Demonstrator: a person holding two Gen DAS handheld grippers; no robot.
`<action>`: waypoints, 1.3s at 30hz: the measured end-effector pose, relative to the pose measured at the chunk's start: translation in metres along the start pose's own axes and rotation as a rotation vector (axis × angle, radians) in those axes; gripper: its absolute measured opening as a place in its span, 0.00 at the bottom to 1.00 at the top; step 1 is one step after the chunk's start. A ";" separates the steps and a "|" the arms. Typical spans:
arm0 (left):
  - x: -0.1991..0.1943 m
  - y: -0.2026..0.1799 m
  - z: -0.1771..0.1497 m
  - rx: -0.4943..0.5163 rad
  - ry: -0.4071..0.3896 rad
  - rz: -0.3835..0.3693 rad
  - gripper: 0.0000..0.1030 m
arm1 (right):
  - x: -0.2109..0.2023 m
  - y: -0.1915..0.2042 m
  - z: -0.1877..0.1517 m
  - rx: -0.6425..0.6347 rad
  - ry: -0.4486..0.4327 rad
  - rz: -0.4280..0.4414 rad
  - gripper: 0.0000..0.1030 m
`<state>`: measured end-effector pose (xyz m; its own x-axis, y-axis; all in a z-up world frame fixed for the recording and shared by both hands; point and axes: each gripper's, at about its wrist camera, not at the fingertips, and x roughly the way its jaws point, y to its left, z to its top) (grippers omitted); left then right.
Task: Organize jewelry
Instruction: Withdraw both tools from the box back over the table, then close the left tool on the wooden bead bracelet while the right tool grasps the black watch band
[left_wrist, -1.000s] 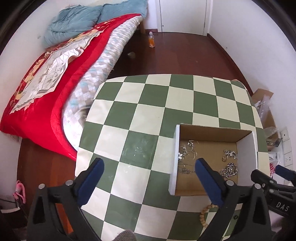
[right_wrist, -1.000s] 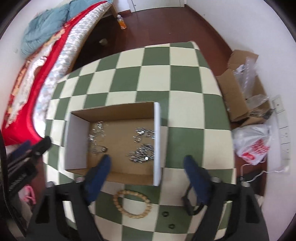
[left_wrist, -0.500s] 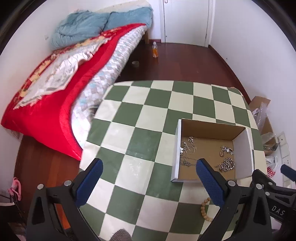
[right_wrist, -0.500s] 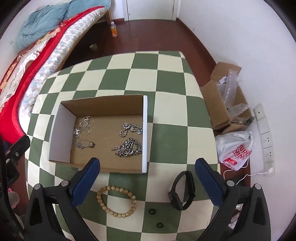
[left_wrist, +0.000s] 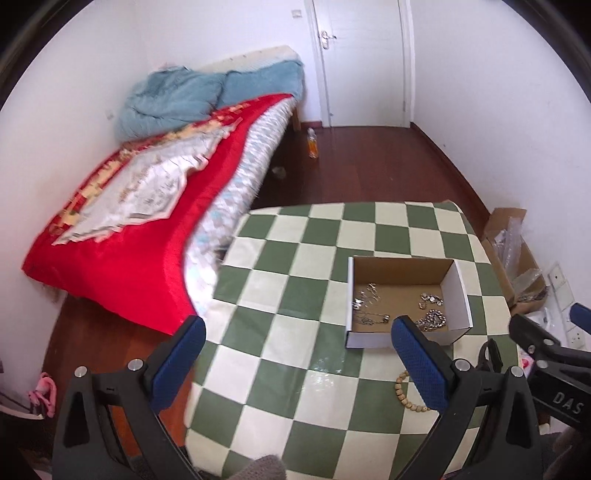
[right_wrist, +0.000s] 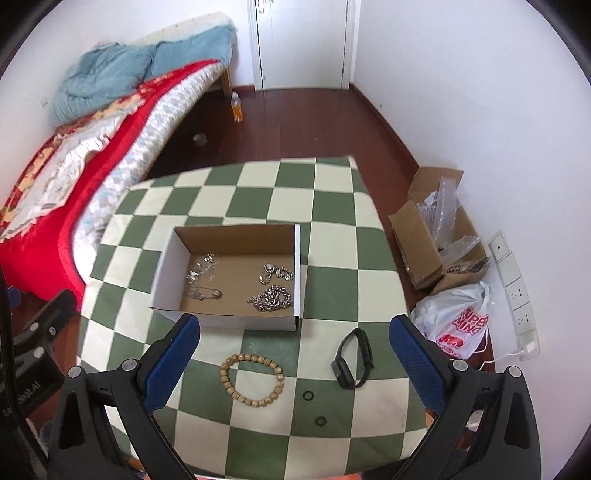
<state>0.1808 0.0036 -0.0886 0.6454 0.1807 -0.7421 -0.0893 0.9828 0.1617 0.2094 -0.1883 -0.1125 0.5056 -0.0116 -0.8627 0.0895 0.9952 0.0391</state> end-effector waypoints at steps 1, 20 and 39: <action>-0.006 0.001 0.000 -0.004 -0.014 0.013 1.00 | -0.006 -0.001 0.000 0.003 -0.009 0.004 1.00; 0.081 -0.062 -0.076 0.031 0.277 -0.038 1.00 | 0.047 -0.098 -0.086 0.243 0.232 0.041 0.83; 0.168 -0.105 -0.112 0.029 0.512 -0.144 0.63 | 0.130 -0.097 -0.076 0.241 0.282 0.117 0.60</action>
<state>0.2137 -0.0645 -0.3036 0.1963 0.0471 -0.9794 -0.0013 0.9989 0.0477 0.2011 -0.2789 -0.2672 0.2715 0.1614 -0.9488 0.2616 0.9364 0.2341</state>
